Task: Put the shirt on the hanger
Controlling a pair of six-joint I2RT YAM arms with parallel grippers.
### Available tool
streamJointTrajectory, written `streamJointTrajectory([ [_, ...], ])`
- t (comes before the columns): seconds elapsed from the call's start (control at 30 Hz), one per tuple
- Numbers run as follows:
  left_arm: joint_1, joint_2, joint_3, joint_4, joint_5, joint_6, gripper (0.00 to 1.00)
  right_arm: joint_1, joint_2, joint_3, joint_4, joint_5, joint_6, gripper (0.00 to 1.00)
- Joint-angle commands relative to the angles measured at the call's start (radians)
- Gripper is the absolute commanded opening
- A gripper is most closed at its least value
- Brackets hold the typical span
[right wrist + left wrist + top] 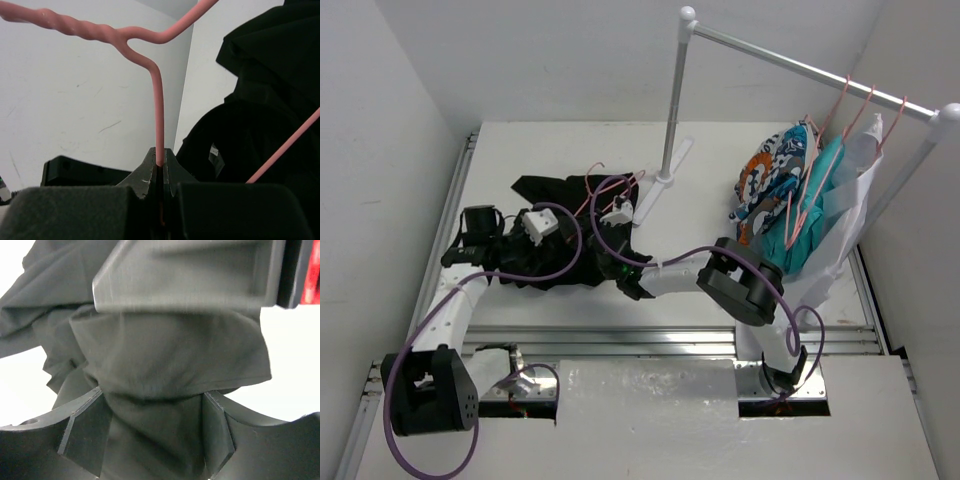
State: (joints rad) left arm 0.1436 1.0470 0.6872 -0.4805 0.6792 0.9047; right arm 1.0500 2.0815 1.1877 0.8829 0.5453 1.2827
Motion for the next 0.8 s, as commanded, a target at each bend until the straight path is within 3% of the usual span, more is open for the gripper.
streamJointTrajectory([
  [0.0,-0.022,0.002,0.008,0.105,0.043,-0.046,0.61,0.015,-0.066,0.026,0.057,-0.025,-0.006,0.0],
  [0.23,-0.024,0.005,0.009,0.235,0.033,-0.128,0.56,0.022,-0.096,0.0,0.068,-0.041,0.007,0.0],
  [0.3,-0.026,0.025,0.018,0.217,0.037,-0.122,0.45,0.022,-0.106,-0.014,0.071,-0.048,0.015,0.0],
  [0.47,-0.047,0.047,0.034,0.142,0.1,-0.081,0.42,0.022,-0.141,-0.049,0.082,-0.054,0.02,0.0],
  [0.53,-0.055,0.042,0.041,0.137,0.123,-0.089,0.3,0.022,-0.143,-0.056,0.082,-0.07,0.037,0.0],
  [0.57,-0.055,0.032,0.046,0.149,0.129,-0.108,0.06,0.021,-0.143,-0.053,0.071,-0.074,0.038,0.0],
  [0.6,-0.055,0.024,0.049,0.164,0.126,-0.13,0.0,0.021,-0.144,-0.051,0.059,-0.087,0.041,0.0],
  [0.7,-0.053,0.005,0.069,0.189,0.117,-0.185,0.0,0.016,-0.153,-0.049,0.024,-0.117,-0.015,0.0],
  [0.73,-0.053,0.004,0.086,0.175,0.112,-0.197,0.0,0.012,-0.162,-0.063,-0.001,-0.155,-0.037,0.04],
  [0.77,-0.053,0.011,0.098,0.163,0.103,-0.204,0.0,0.004,-0.185,-0.074,-0.019,-0.183,-0.058,0.14],
])
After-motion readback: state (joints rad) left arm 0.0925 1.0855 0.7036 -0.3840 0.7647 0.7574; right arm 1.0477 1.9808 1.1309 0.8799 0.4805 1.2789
